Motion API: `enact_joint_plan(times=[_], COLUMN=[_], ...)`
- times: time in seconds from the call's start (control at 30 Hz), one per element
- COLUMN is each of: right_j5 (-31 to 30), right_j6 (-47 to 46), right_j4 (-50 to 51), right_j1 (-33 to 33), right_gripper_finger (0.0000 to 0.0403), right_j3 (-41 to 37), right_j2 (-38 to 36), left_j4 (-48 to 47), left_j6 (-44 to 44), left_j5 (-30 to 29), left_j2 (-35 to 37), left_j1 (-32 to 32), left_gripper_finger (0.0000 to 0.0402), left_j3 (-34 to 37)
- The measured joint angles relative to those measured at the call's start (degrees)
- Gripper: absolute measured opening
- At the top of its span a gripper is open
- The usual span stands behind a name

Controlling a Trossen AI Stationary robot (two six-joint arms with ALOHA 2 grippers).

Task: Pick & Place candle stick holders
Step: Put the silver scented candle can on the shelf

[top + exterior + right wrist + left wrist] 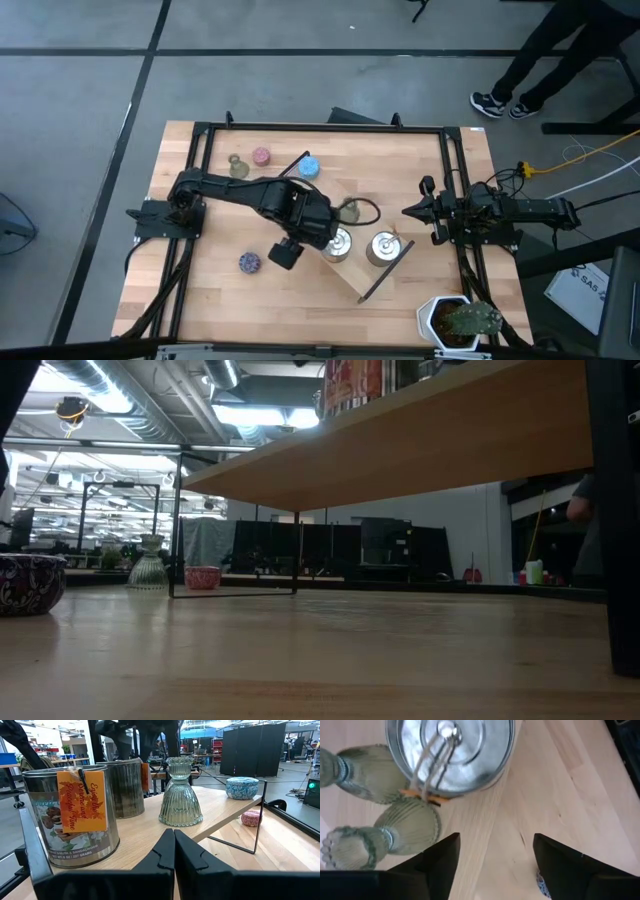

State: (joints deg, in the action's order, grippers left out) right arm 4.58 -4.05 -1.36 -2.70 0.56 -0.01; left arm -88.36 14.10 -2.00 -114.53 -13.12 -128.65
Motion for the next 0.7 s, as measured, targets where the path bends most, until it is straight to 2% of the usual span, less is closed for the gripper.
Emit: enact_joint_plan(times=[0.33,0.47,0.7], right_j5=[0.00,0.00,0.00], right_j6=[0.00,0.00,0.00], right_j4=[0.02,0.01,0.00], right_j1=[-0.02,-0.02,-0.02], right_gripper_finger=[0.0001,0.0001,0.0001], right_j3=[0.00,0.00,0.00], right_j2=[0.00,0.00,0.00], left_j4=[0.83,3.66,15.01], left_j6=[0.05,-0.01,0.01], left_j5=[0.06,0.12,0.33], left_j2=[5.51,10.02,18.55], left_j1=[0.08,-0.03,-0.01], left_gripper_finger=[0.0183,0.0155,0.0110], left_j3=[6.22,12.61,25.83])
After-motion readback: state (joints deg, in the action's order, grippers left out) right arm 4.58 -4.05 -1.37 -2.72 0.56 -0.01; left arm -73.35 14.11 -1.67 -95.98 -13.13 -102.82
